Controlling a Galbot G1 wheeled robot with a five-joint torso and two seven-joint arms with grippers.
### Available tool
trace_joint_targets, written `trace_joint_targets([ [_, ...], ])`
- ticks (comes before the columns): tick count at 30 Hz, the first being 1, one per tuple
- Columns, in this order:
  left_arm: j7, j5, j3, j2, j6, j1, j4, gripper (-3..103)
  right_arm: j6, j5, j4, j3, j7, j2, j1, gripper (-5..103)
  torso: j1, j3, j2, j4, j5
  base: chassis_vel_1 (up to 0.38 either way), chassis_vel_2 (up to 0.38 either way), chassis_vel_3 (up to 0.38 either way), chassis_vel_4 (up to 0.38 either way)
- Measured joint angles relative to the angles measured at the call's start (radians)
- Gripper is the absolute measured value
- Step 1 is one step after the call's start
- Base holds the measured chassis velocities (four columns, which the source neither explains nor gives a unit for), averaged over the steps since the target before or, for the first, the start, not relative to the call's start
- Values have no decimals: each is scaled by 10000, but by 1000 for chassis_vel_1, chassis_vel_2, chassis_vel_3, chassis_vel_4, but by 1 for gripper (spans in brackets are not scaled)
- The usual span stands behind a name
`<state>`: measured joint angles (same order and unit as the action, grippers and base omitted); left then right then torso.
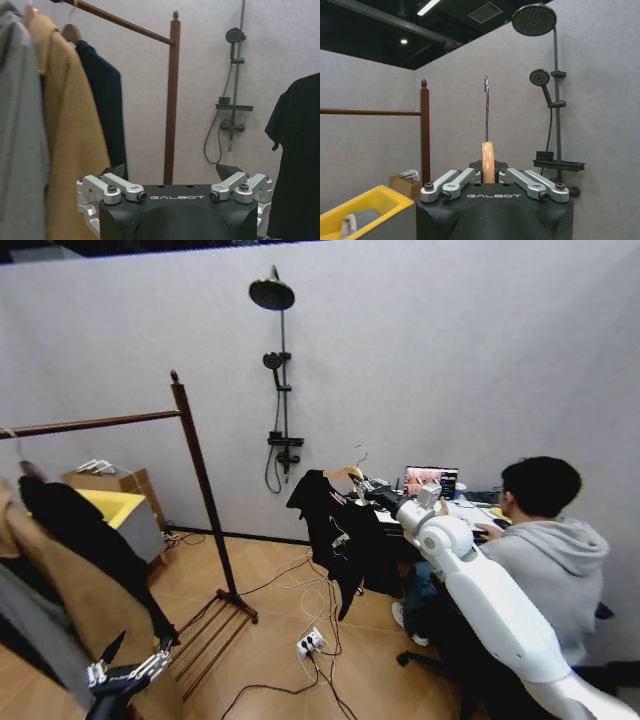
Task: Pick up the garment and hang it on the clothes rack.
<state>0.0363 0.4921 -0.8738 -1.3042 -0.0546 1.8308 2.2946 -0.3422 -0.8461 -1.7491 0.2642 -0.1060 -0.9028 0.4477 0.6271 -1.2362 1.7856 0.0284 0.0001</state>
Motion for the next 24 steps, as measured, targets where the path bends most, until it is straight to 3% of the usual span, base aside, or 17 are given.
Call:
trace_joint_targets([
  [24,0,0,0,0,0,0,0,100,235,12,88,1004,278,546,741,10,0,0,0,3,-2,125,122,123,124],
])
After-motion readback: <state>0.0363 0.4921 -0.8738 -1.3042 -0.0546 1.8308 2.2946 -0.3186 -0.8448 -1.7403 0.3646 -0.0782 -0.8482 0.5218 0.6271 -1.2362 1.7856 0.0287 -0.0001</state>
